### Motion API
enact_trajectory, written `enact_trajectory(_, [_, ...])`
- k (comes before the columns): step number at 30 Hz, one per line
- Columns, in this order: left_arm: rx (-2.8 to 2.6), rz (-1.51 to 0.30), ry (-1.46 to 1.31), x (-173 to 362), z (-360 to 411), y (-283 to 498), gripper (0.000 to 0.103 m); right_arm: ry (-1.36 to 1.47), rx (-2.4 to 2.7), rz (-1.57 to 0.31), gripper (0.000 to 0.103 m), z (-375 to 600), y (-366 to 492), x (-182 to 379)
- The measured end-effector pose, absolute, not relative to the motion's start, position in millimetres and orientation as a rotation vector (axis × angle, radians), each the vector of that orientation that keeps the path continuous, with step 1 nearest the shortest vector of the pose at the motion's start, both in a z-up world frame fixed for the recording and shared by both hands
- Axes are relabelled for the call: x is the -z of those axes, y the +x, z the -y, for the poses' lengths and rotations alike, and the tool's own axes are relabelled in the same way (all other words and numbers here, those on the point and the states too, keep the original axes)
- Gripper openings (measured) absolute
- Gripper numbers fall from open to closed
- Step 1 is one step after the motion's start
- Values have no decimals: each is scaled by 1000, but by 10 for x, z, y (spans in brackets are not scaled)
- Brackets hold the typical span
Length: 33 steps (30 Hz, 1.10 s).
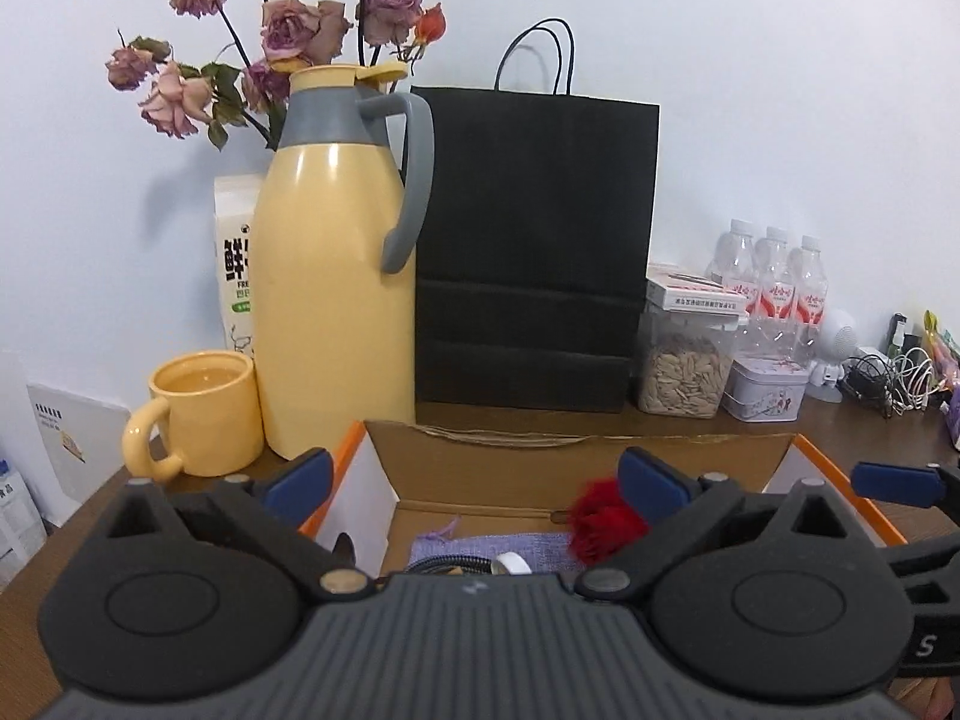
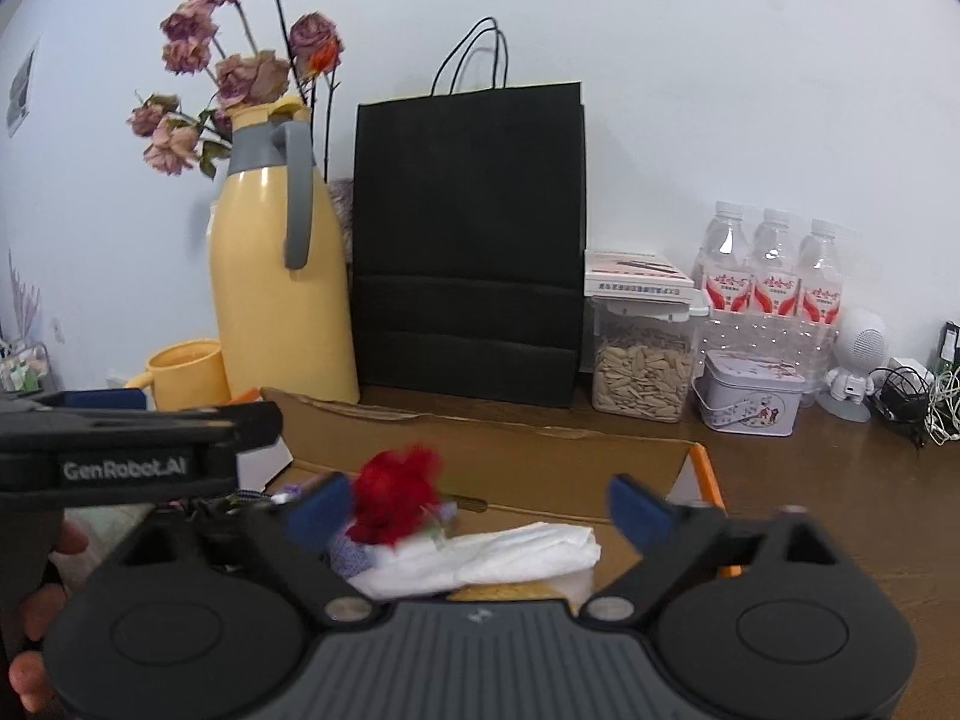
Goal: Organize objects
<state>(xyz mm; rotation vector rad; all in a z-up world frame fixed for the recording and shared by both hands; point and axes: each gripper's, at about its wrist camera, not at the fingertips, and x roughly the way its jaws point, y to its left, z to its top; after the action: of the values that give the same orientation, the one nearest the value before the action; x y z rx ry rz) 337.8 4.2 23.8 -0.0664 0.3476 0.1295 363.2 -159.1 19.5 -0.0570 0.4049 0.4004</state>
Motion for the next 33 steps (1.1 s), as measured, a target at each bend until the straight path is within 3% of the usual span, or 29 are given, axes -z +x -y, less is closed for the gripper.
enact_trajectory(2, [-127, -346, -63, -240, -30, 3373, 103, -47, -407, -415, 103, 1607, 3649, -203])
enact_trajectory(18, [-127, -303, -72, -432, -105, 3157, 103, 5, -432, -418, 103, 1683, 3536, -357])
enact_trajectory(33, [-108, -237, -81, -864, -214, 2208, 103, -89, -369, -333, 103, 1715, 2683, -772])
